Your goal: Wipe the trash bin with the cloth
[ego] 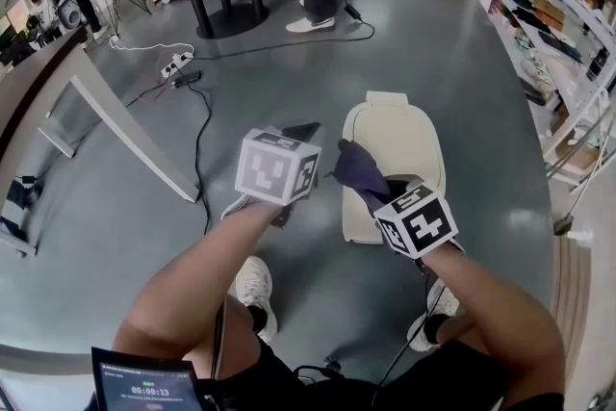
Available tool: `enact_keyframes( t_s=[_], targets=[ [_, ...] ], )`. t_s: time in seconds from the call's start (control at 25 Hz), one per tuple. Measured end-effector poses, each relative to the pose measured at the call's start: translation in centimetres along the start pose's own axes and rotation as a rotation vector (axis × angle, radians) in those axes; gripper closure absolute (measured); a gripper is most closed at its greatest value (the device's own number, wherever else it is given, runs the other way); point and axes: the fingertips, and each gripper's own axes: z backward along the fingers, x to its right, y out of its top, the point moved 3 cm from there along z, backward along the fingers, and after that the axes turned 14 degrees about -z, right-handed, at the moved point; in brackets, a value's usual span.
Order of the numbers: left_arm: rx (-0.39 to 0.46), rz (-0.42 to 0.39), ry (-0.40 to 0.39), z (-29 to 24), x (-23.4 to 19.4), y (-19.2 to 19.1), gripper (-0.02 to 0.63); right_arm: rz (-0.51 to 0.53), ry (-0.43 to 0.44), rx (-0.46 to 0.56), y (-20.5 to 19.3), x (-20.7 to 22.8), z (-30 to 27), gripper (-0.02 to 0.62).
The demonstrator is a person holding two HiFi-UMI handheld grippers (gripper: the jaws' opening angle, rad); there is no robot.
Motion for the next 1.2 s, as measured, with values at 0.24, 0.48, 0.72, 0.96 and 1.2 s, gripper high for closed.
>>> enact_keyframes(
  t_s=[0.24, 0.48, 0.72, 0.96, 1.2],
  targets=[
    [-0.002, -0.008, -0.021, -0.2, 0.4, 0.2, 0.609, -0.022, -0.017, 0.01, -0.8, 1.3, 1.3, 0.503],
    [-0.017, -0.029, -0.056, -0.7, 1.7, 0.4, 0.609, -0.07, -0.061, 0.02, -1.7, 3.5, 3.2, 0.503],
    [-0.012, -0.051, -0.089, -1.2, 3.0, 1.1, 0.609, -0.123, -0.123, 0.029, -2.7, 6.0, 5.0, 0.503],
    [0.006, -0.042, -0.119, -1.7, 4.5, 2.5, 0.609, -0.167, -0.173, 0.033, -3.8, 8.3, 6.3, 0.503],
    [0.024, -0.064, -0.145, -4.3, 7.6, 3.2, 0.609, -0.193, -0.208, 0.032, -5.7, 11.7, 7.3, 0.503]
  ],
)
